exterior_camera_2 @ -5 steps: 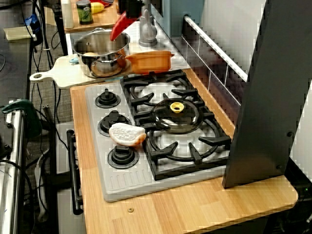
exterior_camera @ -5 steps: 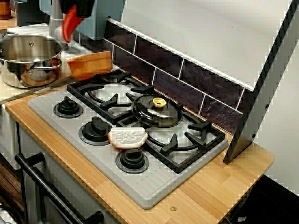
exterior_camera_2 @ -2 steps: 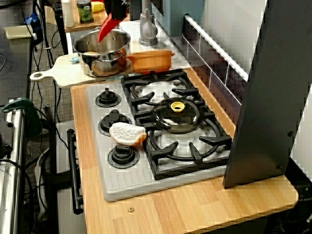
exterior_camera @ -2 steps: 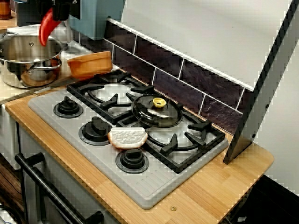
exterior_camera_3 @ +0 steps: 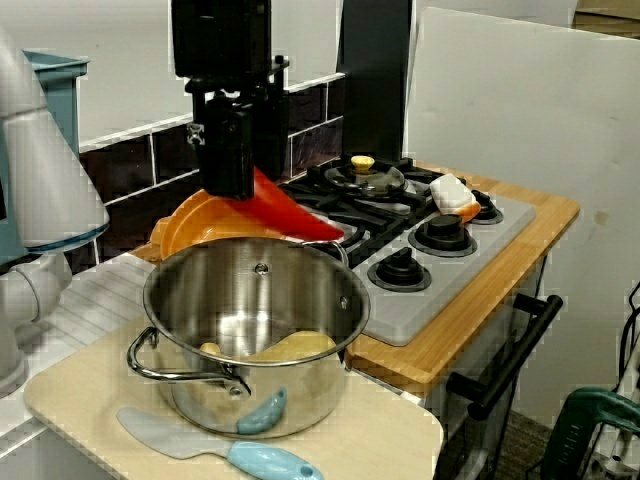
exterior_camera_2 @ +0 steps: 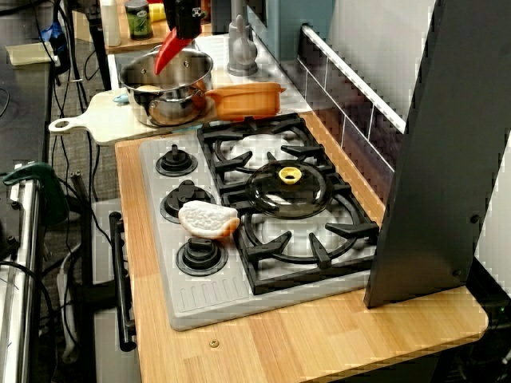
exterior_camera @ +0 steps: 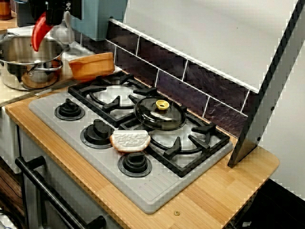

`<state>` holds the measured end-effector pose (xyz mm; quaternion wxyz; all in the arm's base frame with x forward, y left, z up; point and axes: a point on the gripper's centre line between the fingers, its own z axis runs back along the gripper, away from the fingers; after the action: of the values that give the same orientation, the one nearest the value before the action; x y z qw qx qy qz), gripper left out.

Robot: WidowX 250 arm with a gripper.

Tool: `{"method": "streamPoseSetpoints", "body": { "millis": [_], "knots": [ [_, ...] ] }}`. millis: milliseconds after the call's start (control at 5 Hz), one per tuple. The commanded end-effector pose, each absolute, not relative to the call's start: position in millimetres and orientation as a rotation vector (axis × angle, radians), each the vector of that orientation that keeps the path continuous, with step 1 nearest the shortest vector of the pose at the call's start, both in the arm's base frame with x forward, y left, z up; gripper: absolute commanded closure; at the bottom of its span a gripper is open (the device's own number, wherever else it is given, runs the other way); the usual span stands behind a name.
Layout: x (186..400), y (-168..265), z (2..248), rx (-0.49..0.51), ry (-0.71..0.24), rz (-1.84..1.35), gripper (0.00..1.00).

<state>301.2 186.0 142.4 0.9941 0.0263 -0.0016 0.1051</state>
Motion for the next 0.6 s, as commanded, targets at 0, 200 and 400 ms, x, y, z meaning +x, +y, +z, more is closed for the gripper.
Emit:
{"method": "streamPoseSetpoints", "body": {
  "millis": [0, 200, 400],
  "knots": [
    [299.0, 216.4, 142.2, 0.132, -0.036, 0.302, 1.00],
    [296.9, 222.7, 136.0, 0.147, -0.015, 0.336, 0.00],
    [298.2, 216.6, 137.9, 0.136, -0.012, 0.323, 0.00]
  ]
}}
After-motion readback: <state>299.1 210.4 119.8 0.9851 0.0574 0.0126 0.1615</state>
